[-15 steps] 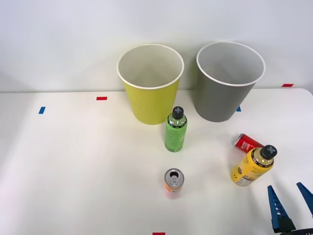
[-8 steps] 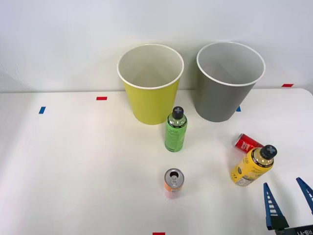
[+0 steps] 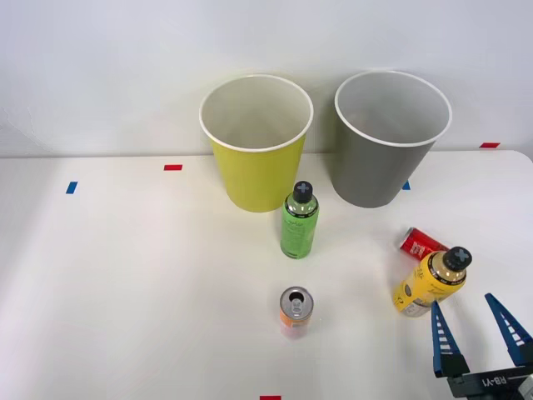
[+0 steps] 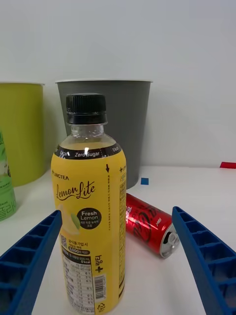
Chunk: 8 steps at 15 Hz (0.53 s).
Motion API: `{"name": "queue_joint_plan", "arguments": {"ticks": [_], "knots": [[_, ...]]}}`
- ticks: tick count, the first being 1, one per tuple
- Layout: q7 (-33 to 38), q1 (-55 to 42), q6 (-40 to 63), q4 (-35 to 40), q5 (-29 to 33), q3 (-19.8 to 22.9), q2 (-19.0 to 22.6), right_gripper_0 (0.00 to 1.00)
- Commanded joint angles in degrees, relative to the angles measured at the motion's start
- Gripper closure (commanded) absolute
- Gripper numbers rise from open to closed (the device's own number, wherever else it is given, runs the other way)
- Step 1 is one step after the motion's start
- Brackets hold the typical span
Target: Put cans in the gray bin, plastic bottles in the light green bin
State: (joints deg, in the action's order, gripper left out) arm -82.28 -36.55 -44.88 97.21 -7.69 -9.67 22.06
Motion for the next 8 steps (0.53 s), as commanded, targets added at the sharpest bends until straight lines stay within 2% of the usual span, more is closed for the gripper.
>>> {"name": "queue_joint_plan", "arguments": {"ticks": [1,5,8], "knots": [[-0.34,2.45,2.52,-0.01,-0.31,-0.26,0.27,0.23],[-1.13,4.38,2.87,-0.01,-1.71,-2.90,0.71,0.23],[-1.66,5.88,4.28,-0.01,-1.80,-3.16,0.71,0.23]]}}
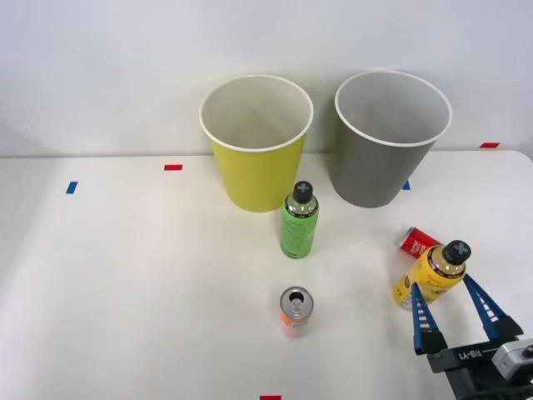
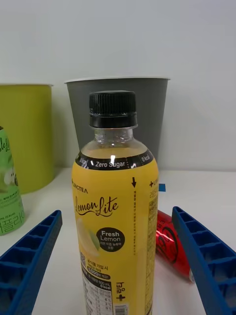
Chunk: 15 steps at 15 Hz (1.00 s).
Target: Put cans in the gray bin, plastic bottles in the light green bin
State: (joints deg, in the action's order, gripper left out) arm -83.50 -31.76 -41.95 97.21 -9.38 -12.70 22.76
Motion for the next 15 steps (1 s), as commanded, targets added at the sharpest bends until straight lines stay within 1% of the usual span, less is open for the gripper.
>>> {"name": "queue_joint_plan", "arguments": {"ticks": [1,6,15], "knots": [[-0.61,1.70,2.31,-0.01,-0.46,-0.04,0.01,0.24],[-1.76,4.16,5.03,-0.01,-2.66,-0.04,0.80,0.24],[-3.69,5.21,6.70,-0.01,-3.45,-0.04,0.80,0.23]]}}
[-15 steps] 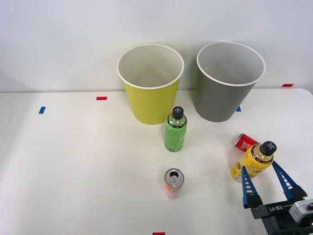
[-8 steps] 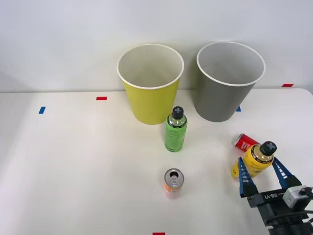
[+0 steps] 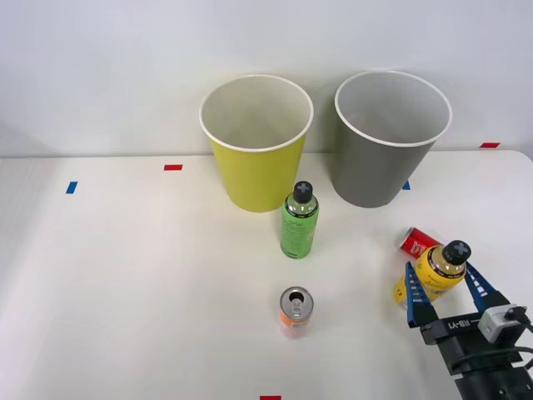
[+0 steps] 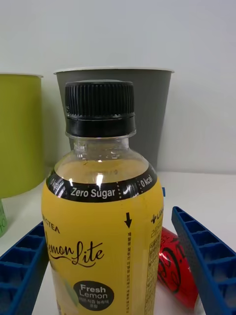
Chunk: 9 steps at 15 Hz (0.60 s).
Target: Put cans in the gray bin, plastic bottles in the light green bin
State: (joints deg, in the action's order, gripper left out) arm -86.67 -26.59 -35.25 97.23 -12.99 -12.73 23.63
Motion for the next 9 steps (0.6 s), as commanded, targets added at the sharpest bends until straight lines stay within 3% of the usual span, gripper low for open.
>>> {"name": "queue_joint_plan", "arguments": {"ticks": [1,6,7,9], "knots": [[-0.60,0.04,0.01,-0.02,0.15,-0.01,-0.08,0.23],[-1.48,0.04,0.10,-0.02,-0.29,-0.01,-0.08,0.24],[-1.83,0.13,0.01,-0.02,-0.29,-0.01,-0.08,0.49],[-2.27,0.13,0.01,-0.02,-0.55,-0.10,-0.08,0.91]]}}
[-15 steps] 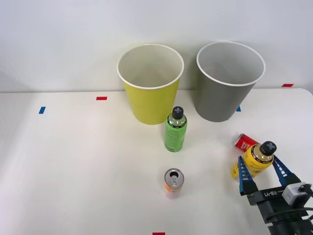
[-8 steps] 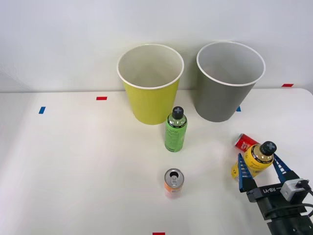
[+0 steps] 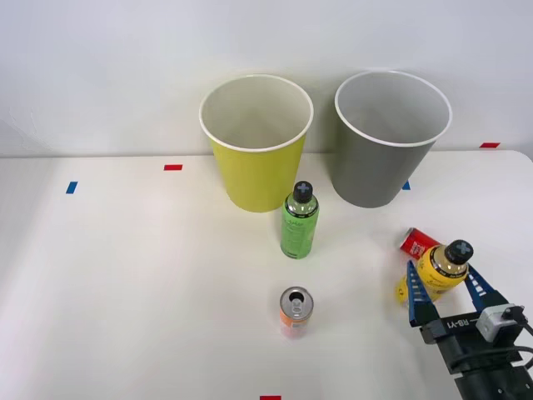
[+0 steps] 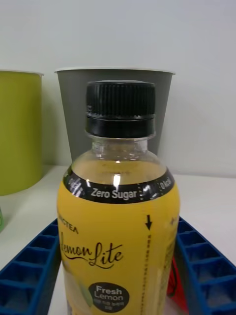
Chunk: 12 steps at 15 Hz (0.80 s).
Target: Put cans in the gray bin, plastic bottles in the light green bin
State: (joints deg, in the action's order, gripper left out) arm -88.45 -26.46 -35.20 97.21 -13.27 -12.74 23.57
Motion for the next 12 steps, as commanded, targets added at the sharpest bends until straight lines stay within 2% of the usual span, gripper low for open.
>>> {"name": "queue_joint_plan", "arguments": {"ticks": [1,8,12], "knots": [[-0.76,0.00,-0.05,0.08,-0.35,-0.09,-0.01,0.98],[-1.46,-1.23,-0.40,1.05,-0.61,-0.44,-0.01,1.00],[-0.58,-6.15,6.81,13.00,-1.23,-0.44,1.57,1.00]]}}
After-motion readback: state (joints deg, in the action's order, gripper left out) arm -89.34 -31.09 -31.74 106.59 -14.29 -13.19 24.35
